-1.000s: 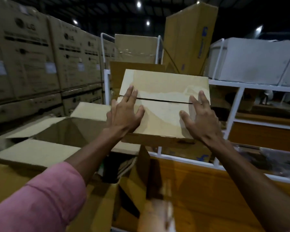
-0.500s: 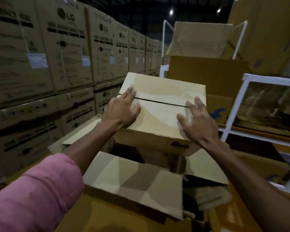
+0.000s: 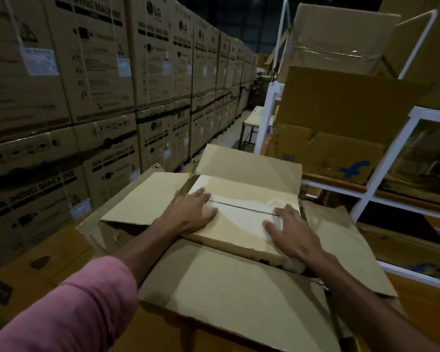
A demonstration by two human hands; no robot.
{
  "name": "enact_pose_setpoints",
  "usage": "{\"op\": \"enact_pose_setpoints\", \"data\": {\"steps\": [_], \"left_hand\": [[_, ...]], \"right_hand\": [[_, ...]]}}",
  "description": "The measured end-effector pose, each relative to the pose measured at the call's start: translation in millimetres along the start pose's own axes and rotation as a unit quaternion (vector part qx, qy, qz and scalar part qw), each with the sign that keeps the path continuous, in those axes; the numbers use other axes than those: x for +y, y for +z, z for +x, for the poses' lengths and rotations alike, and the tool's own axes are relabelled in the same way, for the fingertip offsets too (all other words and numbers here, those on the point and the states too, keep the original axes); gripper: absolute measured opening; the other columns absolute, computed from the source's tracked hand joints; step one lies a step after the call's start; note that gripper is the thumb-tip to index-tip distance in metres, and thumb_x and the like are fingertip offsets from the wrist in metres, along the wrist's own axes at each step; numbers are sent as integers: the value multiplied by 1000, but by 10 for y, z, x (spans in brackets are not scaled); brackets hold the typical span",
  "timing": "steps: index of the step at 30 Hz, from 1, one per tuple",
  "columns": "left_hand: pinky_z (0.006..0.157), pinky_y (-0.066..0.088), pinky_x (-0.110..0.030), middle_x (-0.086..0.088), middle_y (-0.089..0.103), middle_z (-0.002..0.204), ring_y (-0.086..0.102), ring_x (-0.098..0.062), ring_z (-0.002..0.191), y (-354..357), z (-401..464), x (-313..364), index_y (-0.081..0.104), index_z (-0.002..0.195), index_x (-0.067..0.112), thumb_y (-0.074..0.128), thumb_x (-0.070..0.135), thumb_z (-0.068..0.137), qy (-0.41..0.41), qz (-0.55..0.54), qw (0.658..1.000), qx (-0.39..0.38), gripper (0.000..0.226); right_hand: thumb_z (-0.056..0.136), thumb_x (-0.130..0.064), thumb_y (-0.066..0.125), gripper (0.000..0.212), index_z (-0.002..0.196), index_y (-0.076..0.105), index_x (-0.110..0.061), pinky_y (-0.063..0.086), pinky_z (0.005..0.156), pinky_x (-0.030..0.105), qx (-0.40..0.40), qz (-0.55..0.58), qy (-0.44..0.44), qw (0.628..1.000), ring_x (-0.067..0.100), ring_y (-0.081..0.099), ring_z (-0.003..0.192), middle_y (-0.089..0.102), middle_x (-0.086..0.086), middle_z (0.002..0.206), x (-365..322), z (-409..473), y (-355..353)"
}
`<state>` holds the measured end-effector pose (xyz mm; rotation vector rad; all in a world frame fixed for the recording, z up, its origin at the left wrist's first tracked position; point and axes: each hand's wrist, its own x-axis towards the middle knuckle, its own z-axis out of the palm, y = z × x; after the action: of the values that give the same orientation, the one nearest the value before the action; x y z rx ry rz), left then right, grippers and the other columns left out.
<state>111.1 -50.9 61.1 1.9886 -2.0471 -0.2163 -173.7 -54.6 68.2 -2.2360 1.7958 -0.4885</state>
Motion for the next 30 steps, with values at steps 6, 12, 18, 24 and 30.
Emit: {"op": "enact_pose_setpoints", "data": {"steps": [6, 12, 18, 24, 30], "left_hand": [[123, 19, -48, -3, 4, 173, 21, -28, 155, 313, 163, -124, 23, 163, 21, 47, 68, 97, 5, -24, 997, -79, 85], [126, 13, -50, -8, -8, 172, 12, -31, 157, 448, 360, -209, 13, 165, 14, 68, 71, 84, 24, 5, 976, -214, 113], [123, 26, -47, -5, -5, 172, 22, -37, 154, 660, 518, -300, 17, 164, 18, 78, 68, 75, 17, -1, 971, -239, 119], [99, 44, -38, -10, 48, 148, 54, -33, 126, 699, 489, -259, 53, 140, 13, 73, 57, 87, 28, 65, 969, -235, 72], [83, 48, -37, -14, 67, 121, 61, -34, 110, 736, 485, -260, 62, 110, 14, 53, 61, 98, 21, 93, 970, -225, 49]], "right_hand": [[101, -56, 46, 69, 159, 31, -21, 31, 118, 49, -21, -8, 1, 1000, 24, 24, 154, 8, 2, 171, 115, 140, 251], [99, -59, 51, 87, 164, 10, -19, 26, 121, 41, -165, 14, -2, 986, 30, 16, 156, -15, 4, 170, 425, 291, 455], [94, -67, 53, 95, 164, 7, -22, 21, 121, 39, -240, -2, 16, 971, 27, 8, 157, -12, 7, 170, 672, 440, 681], [95, -56, 57, 75, 154, 36, -15, 40, 110, 39, -239, -117, -26, 963, 30, 42, 141, 41, 12, 158, 607, 532, 759], [98, -60, 49, 60, 141, 53, -19, 52, 96, 38, -217, -104, -46, 970, 26, 66, 117, 71, 5, 127, 392, 581, 728]]}}
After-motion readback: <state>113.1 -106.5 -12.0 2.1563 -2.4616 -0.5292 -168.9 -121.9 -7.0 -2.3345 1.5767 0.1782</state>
